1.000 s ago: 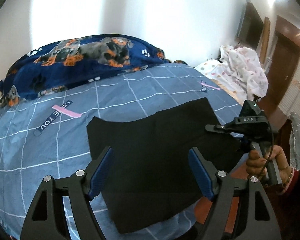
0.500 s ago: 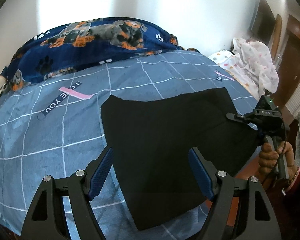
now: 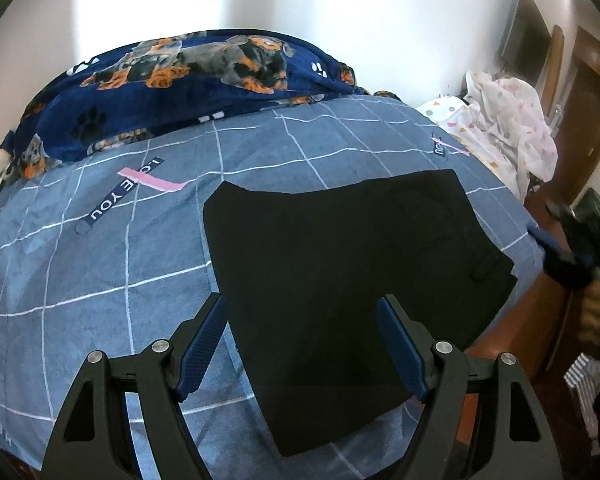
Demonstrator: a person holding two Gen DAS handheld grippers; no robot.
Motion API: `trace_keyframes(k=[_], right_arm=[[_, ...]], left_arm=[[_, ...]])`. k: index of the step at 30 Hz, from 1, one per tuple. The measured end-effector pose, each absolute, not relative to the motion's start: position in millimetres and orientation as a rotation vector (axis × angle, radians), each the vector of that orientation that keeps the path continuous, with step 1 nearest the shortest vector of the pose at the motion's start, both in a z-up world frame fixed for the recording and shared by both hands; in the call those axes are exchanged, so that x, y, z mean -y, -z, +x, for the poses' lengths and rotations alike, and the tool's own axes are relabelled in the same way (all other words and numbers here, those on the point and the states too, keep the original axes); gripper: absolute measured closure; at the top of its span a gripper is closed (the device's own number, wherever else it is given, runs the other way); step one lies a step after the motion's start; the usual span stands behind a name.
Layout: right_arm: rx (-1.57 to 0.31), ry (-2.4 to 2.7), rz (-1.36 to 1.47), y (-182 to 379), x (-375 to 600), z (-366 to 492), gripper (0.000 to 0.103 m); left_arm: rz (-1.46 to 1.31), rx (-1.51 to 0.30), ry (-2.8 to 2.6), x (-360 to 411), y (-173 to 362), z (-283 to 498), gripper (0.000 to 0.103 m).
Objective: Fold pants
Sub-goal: 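Open the left gripper and lift it off the folded trousers, then hold the orange-lined trouser edge with the right gripper, straightening the fold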
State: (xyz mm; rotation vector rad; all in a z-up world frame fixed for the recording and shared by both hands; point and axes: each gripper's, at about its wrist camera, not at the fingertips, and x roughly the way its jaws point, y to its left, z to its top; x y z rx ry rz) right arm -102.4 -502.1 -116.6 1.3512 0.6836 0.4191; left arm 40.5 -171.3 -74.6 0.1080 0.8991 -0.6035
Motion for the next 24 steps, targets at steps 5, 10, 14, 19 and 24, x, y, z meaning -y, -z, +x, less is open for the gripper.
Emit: trace_keyframes(k=[5,10,14,19,24], right_arm=[[-0.814,-0.413,1.370,132.7,475.1,-120.3,0.073],[-0.882,-0.312,1.414,164.4,476.6,-119.8,0.073],[-0.861,-0.277,1.439,166.5,484.3,-115.6,0.070],[-0.874,-0.237,1.368,161.0,484.8,-108.1,0.090],[-0.855,-0.197,1.281,143.9,477.8,-112.3,0.092]], left_arm=[[0.111,-0.899,0.614,171.1,73.6,38.9,0.026],[0.110,-0.895,0.613,166.8,73.0,36.4,0.026],[0.090,-0.903,0.605,161.6,75.0,37.0,0.024],[0.081,-0.926,0.602,160.7,79.1,37.8,0.024],[0.085,-0.912,0.601,159.9,74.1,36.1,0.024]])
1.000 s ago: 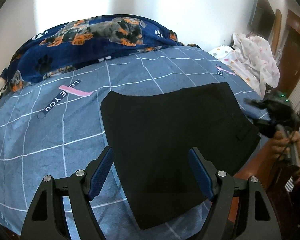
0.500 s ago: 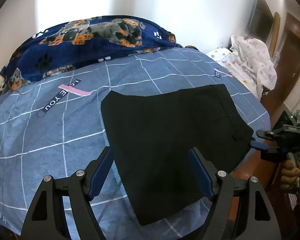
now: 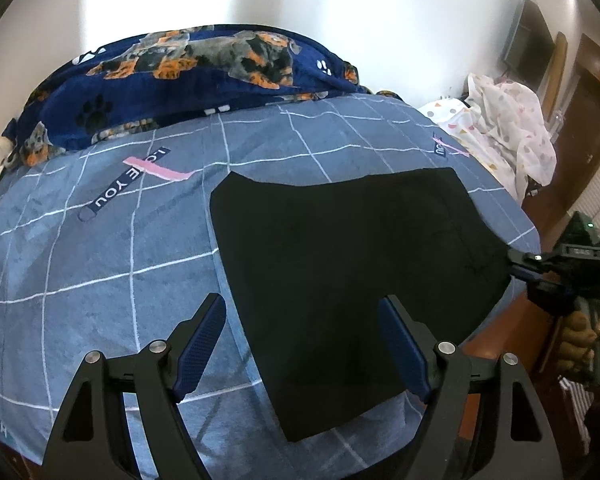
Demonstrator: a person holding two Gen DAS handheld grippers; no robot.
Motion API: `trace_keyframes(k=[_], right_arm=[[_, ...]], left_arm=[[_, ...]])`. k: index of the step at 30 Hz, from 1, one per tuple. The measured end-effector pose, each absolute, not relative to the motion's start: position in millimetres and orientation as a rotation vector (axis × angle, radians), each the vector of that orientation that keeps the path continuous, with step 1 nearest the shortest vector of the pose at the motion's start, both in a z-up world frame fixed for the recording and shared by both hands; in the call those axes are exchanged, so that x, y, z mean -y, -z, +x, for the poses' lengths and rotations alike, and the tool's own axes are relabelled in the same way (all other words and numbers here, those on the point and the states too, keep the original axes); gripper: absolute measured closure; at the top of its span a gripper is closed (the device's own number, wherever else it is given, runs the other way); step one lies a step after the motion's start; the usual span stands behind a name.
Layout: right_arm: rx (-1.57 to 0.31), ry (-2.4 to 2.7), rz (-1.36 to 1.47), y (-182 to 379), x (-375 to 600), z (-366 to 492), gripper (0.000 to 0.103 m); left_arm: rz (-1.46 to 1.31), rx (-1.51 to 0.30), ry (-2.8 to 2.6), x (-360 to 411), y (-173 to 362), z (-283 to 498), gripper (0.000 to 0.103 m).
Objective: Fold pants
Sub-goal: 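Hold the orange-lined trouser edge with the right gripper, straightening the fold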
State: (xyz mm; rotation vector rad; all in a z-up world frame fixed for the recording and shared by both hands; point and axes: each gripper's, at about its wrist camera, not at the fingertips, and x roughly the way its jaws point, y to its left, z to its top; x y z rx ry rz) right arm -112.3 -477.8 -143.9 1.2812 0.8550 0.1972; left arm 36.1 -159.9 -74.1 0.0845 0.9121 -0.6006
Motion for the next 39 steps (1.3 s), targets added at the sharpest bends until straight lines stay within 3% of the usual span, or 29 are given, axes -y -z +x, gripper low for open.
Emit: trace_keyframes(k=[5,11,20,22,24,26,39], right_arm=[[-0.831,-0.193,1.274,123.2,468.0,-135.9,0.093],[-0.896,-0.117,1.394,172.4,472.0,-151.5,0.095],[-0.922,-0.107,1.422,175.3,474.4,-149.3,0.095],[-0.937,-0.088,1.392,168.7,473.7,-147.2,0.090],[-0.947,-0.070,1.358,162.4,473.1,-146.4,0.075],[-0.959,-0.032,1.315,155.8,472.7,-145.9,0.071],[-0.932,-0.024,1.304,150.6,485.8,-128.8,0.068]], left_arm=[[0.087,-0.906,0.602,160.1,73.9,35.3,0.022],[0.135,-0.941,0.599,166.5,89.4,35.8,0.022],[0.162,-0.984,0.593,168.9,107.5,40.5,0.022],[0.179,-0.986,0.592,170.2,110.5,39.7,0.022],[0.189,-0.991,0.594,171.2,113.4,39.0,0.022],[0.194,-0.997,0.596,171.9,115.2,38.1,0.022],[0.179,-1.005,0.599,169.6,114.7,38.3,0.022]])
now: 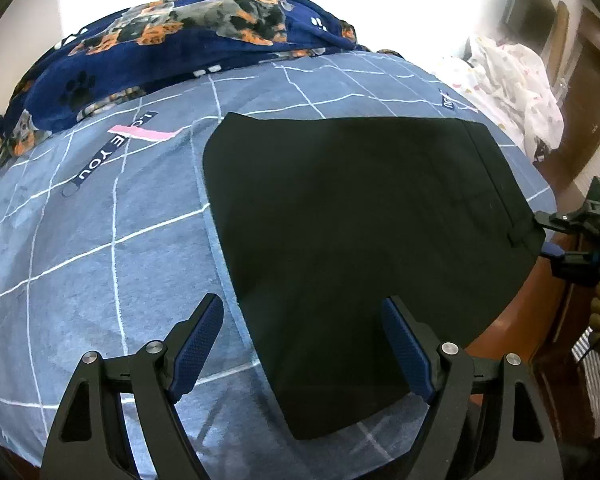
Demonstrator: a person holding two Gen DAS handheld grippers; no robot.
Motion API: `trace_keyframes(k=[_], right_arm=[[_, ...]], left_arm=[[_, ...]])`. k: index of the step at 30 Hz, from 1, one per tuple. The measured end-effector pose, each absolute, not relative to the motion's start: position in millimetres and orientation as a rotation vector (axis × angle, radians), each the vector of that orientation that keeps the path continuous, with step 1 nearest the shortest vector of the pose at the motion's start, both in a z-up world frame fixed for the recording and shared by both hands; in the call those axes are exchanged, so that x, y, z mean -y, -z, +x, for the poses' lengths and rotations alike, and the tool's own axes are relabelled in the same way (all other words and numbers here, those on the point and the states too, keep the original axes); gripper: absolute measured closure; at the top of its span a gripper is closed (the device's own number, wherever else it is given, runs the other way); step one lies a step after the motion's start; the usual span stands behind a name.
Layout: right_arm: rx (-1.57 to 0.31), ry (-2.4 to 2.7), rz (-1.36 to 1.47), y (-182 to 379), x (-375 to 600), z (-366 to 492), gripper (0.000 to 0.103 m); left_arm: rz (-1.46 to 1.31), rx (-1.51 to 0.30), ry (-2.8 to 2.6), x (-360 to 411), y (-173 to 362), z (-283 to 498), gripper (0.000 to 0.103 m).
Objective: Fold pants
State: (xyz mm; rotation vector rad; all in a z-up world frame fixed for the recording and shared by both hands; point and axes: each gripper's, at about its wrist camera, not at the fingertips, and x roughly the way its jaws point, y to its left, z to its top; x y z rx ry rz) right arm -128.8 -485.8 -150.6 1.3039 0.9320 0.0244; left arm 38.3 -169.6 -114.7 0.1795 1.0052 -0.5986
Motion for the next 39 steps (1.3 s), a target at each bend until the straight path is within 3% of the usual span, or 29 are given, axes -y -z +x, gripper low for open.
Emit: trace_keyframes(k=[1,3,10,16,29,34,39], right_arm=[[-0.935,-0.029,1.301,151.5,485.1,-126.0,0.068],[-0.937,-0.054,1.278,150.7,480.8,-118.8,0.081],[-0.875,-0.127,1.224,130.2,471.4,-109.1,0.084],[-0.933,-0.069,1.241,161.6,482.7,-113.4,0.084],[-1.017,-0.083,0.913,137.7,474.2,-72.9,0.071],[-1.040,-0.092,0.885,140.2,476.7,-61.0,0.054],[-1.065,-0.148,0.906,146.7,479.3,-47.5,0.053]], left_arm=[[0.177,-1.004,0.595,168.4,114.3,38.9,0.022],[0.168,-1.005,0.587,165.5,113.9,40.6,0.022],[0.050,-1.015,0.542,142.0,110.6,58.6,0.022],[-0.006,-1.052,0.522,130.2,119.8,70.1,0.022],[0.070,-1.024,0.522,139.5,124.7,76.7,0.022],[0.107,-1.018,0.526,144.2,127.3,77.1,0.022],[0.125,-1.024,0.536,148.8,130.7,79.2,0.022]])
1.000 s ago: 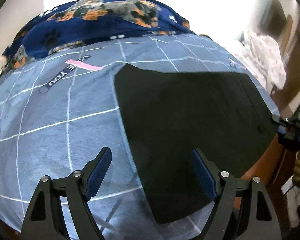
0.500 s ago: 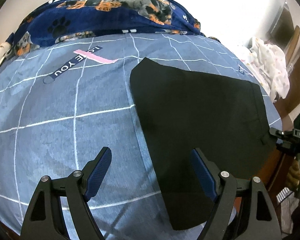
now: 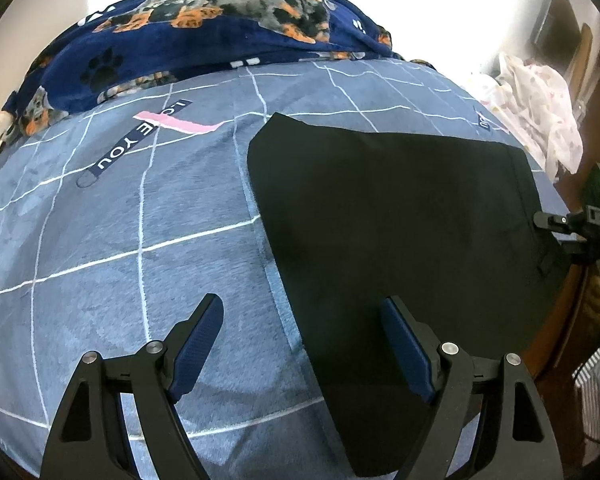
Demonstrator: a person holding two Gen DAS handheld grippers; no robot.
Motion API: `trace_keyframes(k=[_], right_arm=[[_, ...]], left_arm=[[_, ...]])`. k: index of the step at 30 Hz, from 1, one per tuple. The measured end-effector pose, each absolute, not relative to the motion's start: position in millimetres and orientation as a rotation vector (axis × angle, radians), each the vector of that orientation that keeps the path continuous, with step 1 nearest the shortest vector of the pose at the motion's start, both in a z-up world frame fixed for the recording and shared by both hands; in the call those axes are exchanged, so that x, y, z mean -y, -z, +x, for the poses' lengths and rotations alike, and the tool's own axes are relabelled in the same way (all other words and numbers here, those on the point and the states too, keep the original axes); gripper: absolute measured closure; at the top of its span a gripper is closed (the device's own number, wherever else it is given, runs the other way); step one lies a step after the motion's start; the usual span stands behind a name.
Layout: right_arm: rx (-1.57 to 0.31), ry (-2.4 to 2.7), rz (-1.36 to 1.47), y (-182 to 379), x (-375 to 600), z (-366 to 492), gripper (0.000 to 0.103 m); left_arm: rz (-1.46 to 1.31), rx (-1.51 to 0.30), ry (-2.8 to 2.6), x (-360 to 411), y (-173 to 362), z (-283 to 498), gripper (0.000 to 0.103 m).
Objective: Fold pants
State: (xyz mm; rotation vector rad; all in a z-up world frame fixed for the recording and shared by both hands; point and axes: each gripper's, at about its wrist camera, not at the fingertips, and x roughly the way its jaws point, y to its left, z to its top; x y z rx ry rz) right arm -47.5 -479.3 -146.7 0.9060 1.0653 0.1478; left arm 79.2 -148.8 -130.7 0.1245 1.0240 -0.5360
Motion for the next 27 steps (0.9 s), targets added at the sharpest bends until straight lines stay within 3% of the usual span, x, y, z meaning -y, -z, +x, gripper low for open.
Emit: trace_keyframes(k=[27], right_arm=[[-1.205,-0.415,0.931,159.0,474.6,-9.5,0.046]], left_arm=[[0.100,-1.110,0.733,176.8,147.9,92.8,0.020]])
